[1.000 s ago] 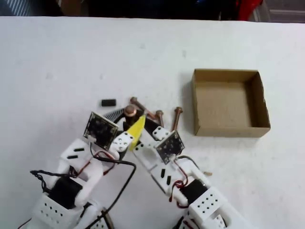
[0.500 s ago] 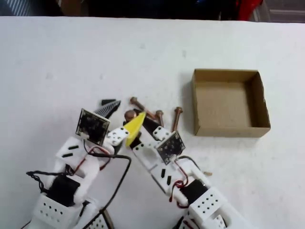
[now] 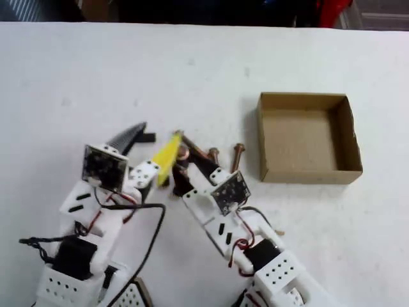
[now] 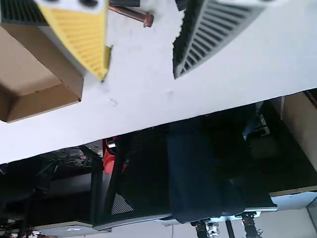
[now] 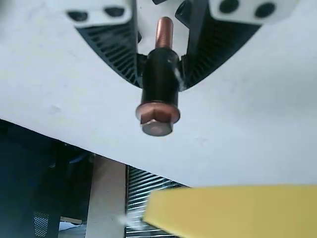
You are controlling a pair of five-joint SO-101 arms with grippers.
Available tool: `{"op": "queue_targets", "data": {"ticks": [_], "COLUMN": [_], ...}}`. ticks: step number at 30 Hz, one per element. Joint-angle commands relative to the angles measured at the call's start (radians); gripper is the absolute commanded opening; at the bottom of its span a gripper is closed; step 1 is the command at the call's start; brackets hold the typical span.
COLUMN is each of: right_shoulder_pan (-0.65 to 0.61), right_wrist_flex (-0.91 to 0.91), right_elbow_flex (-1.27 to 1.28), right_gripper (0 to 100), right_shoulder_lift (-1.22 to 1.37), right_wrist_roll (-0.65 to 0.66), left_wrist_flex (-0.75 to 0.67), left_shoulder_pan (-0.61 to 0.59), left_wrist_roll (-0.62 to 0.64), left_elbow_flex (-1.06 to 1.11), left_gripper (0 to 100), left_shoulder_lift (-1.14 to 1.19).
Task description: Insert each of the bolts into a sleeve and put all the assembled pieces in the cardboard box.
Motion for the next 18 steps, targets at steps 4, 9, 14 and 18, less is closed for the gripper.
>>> {"op": "queue_targets", "data": {"ticks": [4,9,14,18], "right_shoulder_pan": [0.015,0.059,0.151,0.163], "right_wrist_flex": [0.117,0.277,0.394,0.464], "right_elbow_flex": [-0.003,-0.08,-0.147,-0.18], "right_gripper": [1.6,1.6,1.7,1.7], "right_shoulder_lift": [-0.016,-0.016,-0.018,-0.018], "right_wrist_roll": [0.002,0.003,0.003,0.003], "left_wrist_flex": [-0.029,-0.029,-0.035,-0.029], "left_shoulder_pan": [-0.101,-0.124,-0.131,-0.17], "left_wrist_roll": [0.012,0.009,0.011,0.012], "left_elbow_flex": [-0.038,0.028,0.133,0.146], "left_gripper": [8,2,2,2], "left_shoulder_lift": [-0.015,-0.117,-0.346,-0.338]}}
